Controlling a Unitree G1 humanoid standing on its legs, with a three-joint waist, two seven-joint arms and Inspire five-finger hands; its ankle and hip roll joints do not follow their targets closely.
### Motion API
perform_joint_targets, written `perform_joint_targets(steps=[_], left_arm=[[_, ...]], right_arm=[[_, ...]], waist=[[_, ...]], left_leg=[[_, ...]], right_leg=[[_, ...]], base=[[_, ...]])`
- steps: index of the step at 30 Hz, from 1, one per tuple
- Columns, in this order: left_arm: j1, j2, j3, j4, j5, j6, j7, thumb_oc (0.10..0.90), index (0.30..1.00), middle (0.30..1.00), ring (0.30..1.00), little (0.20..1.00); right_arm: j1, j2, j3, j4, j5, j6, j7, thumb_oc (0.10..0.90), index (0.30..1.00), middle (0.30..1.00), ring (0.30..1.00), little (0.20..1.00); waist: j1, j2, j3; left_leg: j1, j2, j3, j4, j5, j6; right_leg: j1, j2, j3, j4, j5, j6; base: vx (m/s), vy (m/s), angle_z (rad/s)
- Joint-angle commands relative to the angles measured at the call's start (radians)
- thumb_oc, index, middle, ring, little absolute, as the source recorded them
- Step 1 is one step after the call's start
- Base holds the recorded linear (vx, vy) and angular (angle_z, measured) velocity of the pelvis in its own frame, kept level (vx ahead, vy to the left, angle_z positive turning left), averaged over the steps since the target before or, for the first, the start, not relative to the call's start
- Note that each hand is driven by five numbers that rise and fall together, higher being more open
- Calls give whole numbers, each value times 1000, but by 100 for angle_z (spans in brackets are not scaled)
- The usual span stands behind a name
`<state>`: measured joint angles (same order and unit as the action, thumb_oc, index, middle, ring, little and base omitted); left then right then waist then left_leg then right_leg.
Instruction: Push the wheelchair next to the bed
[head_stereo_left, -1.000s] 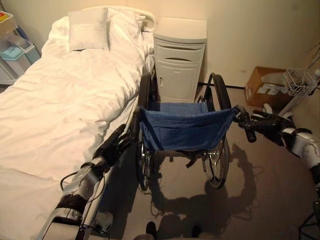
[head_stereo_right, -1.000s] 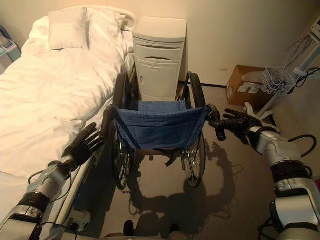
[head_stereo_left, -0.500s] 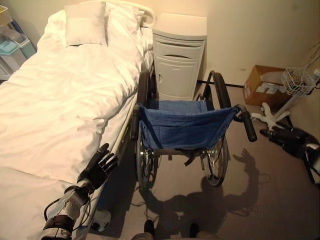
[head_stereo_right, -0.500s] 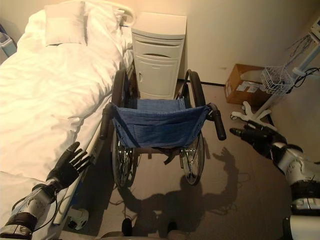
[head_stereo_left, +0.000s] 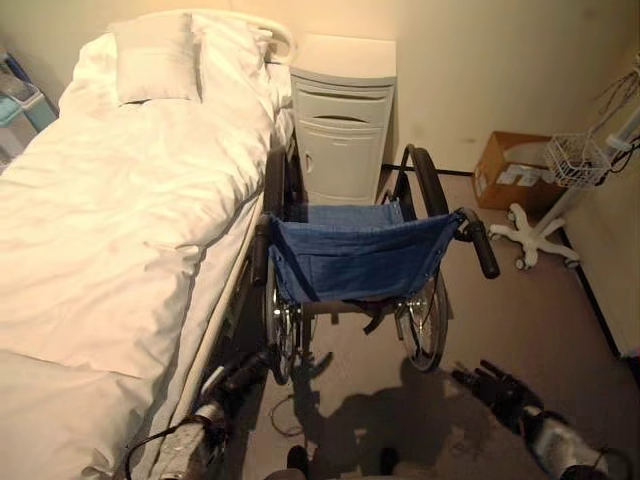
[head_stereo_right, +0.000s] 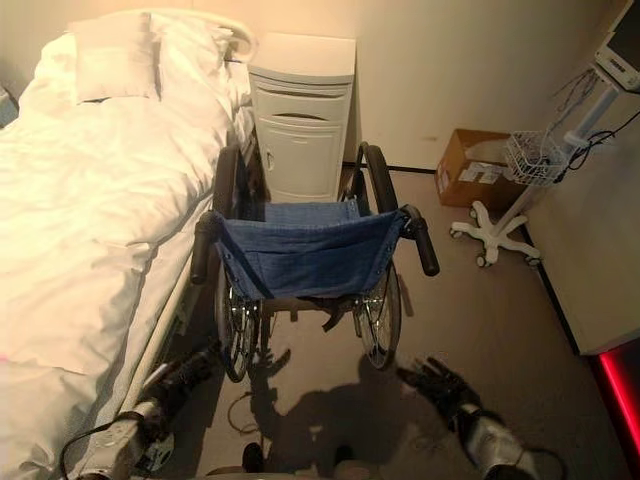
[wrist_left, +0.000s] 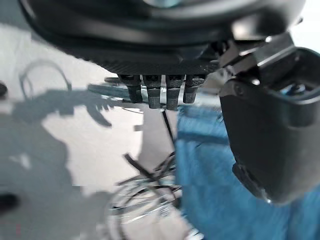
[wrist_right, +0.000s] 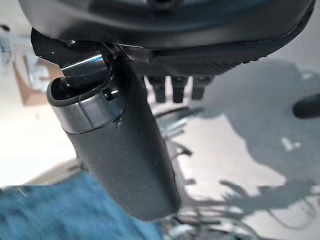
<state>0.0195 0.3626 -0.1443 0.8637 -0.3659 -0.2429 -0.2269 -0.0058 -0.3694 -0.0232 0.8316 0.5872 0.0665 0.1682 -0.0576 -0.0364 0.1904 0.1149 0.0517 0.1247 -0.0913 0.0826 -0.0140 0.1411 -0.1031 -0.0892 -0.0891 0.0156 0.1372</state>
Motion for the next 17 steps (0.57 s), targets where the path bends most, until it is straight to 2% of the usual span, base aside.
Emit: perform_joint_targets(steps=[1,3,5,10,13,17], left_arm=[[-83,-8,-10,5,147,-174,76,800,900,900,900,900],[-85,-28,-47,24,202,-191,140,800,900,900,900,900],[-87,-40,-69,46,243,-210,178,800,900,900,900,900],[-87,-84,-145,73,425,-249,332,800,900,900,900,900],[-85,-95,-170,67,450,-254,377,800,900,900,900,900],[-77,-105,-202,51,443,-253,345,800,900,900,900,900]], right_arm=[[-58,-17,26,2,-31,-225,-76,800,900,900,900,900],[-57,29,69,29,-78,-303,-103,800,900,900,900,900],[-54,56,92,51,-88,-347,-133,800,900,900,900,900],[-38,110,169,72,-229,-445,-217,800,900,900,900,900],[-28,122,219,70,-289,-458,-250,800,900,900,900,900],[-9,139,292,46,-372,-448,-261,800,900,900,900,900]], waist=[[31,18,-48],[30,24,-47],[27,28,-45],[17,41,-39],[11,48,-34],[4,56,-26]], left_leg=[[23,-10,-4,76,-142,11],[21,-13,-6,80,-144,12],[19,-14,-6,87,-146,13],[14,-21,-6,95,-152,17],[10,-23,-5,99,-154,18],[-3,-28,-6,107,-155,18]], right_leg=[[-44,27,-47,102,-36,-36],[-47,28,-45,105,-38,-37],[-50,28,-44,112,-40,-38],[-57,29,-41,122,-46,-40],[-64,28,-39,130,-48,-40],[-77,25,-37,141,-52,-42]], base=[[0,0,0],[-13,34,0],[-13,39,0],[-23,53,0],[-33,47,-1],[-54,44,-2]])
